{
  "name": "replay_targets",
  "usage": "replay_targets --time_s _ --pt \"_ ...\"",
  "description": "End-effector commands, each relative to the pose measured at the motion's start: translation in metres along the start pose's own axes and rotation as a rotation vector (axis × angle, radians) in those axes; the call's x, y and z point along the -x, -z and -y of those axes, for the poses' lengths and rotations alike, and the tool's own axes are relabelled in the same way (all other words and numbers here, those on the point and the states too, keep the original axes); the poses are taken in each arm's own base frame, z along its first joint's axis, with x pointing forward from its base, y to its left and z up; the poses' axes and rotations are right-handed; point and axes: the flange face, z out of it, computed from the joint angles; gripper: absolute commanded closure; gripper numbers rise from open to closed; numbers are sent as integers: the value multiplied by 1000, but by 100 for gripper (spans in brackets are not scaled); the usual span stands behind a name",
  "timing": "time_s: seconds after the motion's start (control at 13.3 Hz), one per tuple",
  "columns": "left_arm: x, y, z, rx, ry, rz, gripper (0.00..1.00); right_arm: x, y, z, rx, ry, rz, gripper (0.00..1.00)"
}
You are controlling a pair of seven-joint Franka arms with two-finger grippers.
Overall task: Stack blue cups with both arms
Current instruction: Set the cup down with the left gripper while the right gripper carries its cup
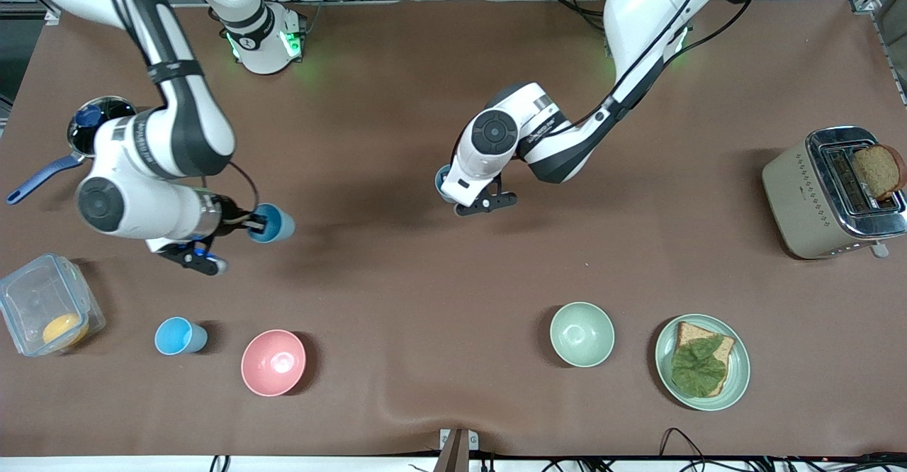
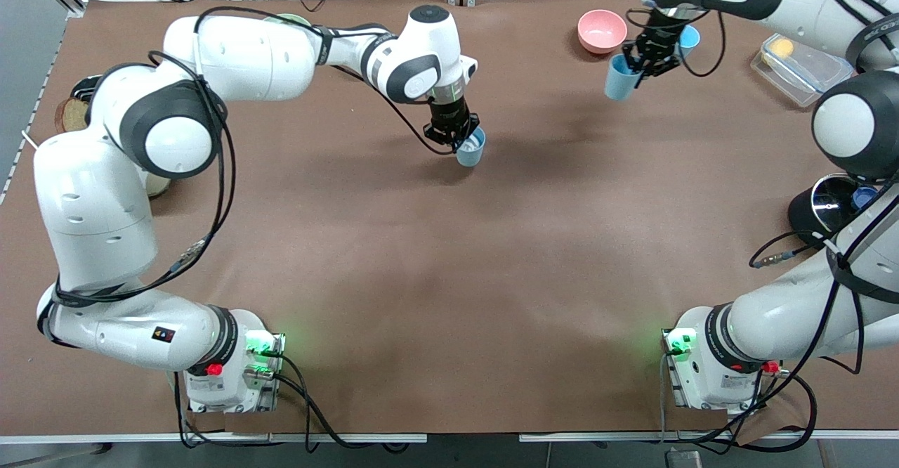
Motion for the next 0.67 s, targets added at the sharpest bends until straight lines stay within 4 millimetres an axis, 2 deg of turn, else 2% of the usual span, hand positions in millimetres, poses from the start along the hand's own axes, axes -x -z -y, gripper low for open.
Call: replay_targets --time_s 0.0,0.15,0.22,0.3,0.38,0.6 --pt "-4 -17 -7 -6 -7 -39 100 17 7 17 -18 -58 7 100" --pt "-2 -27 -8 -24 -17 -50 100 23 4 27 -37 -66 23 100" --pt "-10 -28 -3 -38 -33 -69 81 28 3 32 -42 -80 29 100" --pt "-14 -29 0 -43 -26 -74 29 35 2 41 -43 -92 31 100" --pt "-11 -25 -1 -42 -19 -80 0 47 0 58 -39 -97 27 100" --pt "-9 13 -2 -35 -8 -108 0 73 0 95 -47 -142 -2 100"
